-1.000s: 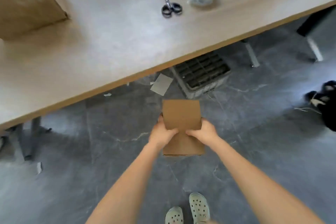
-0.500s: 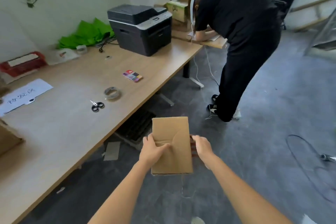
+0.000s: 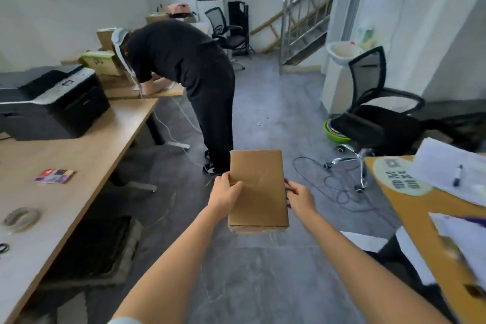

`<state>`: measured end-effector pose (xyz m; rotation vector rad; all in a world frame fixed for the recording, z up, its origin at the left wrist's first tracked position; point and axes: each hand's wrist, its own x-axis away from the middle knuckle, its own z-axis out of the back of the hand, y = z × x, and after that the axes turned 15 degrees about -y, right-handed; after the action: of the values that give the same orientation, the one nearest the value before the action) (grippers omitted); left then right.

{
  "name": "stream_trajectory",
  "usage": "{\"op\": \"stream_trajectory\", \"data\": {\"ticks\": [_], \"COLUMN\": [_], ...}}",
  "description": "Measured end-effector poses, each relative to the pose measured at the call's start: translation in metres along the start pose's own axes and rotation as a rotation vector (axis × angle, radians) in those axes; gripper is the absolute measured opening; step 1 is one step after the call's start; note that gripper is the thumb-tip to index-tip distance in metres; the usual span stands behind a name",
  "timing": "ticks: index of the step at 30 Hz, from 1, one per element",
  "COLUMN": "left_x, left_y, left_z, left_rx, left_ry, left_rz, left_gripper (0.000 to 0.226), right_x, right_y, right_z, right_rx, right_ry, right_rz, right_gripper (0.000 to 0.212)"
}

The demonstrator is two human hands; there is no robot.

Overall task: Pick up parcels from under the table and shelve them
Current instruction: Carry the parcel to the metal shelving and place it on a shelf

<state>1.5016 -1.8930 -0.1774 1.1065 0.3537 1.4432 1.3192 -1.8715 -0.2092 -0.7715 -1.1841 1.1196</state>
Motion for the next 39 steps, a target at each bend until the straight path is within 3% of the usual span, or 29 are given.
{"op": "stream_trajectory", "data": {"ticks": [5, 9, 12, 15, 18, 25, 31, 35, 39], "left_x": [-0.004, 0.023, 0.049, 0.076, 0.110, 0.197, 0.258, 0.292, 0.311], "left_y": [0.092, 0.169, 0.216, 0.251, 0.289, 0.362, 0.395, 0.416, 0.439], "left_z": [-0.093, -0.190, -0.274, -0.347, -0.424, -0.586, -0.697, -0.760, -0.824], "left_rx": [-0.028, -0.013, -0.002, -0.006, -0.048, -0.192, -0.329, -0.368, -0.339], "left_ry": [-0.177, -0.279, -0.416, -0.534, -0.675, -0.952, -1.145, -1.315, -1.493], "left_rz": [-0.136, -0.255, -0.312, -0.359, -0.398, -0.497, -0.629, -0.671, -0.681], "left_gripper": [0.068, 0.049, 0.051, 0.064, 0.076, 0.122, 0.098, 0.095, 0.059], "right_x": [0.057, 0.129, 0.196, 0.258, 0.328, 0.472, 0.565, 0.614, 0.656], "right_y": [0.030, 0.058, 0.092, 0.120, 0.147, 0.197, 0.243, 0.276, 0.306], "right_z": [0.126, 0.224, 0.294, 0.345, 0.392, 0.472, 0.527, 0.561, 0.607], "right_rx": [-0.121, -0.221, -0.318, -0.421, -0.455, -0.556, -0.569, -0.649, -0.680], "right_ry": [0.202, 0.359, 0.492, 0.541, 0.594, 0.933, 1.163, 1.275, 1.354], "right_rz": [0.034, 0.030, -0.023, -0.077, -0.100, -0.035, -0.089, -0.057, -0.082], "right_gripper": [0.042, 0.042, 0.051, 0.058, 0.048, 0.062, 0.073, 0.058, 0.034]}}
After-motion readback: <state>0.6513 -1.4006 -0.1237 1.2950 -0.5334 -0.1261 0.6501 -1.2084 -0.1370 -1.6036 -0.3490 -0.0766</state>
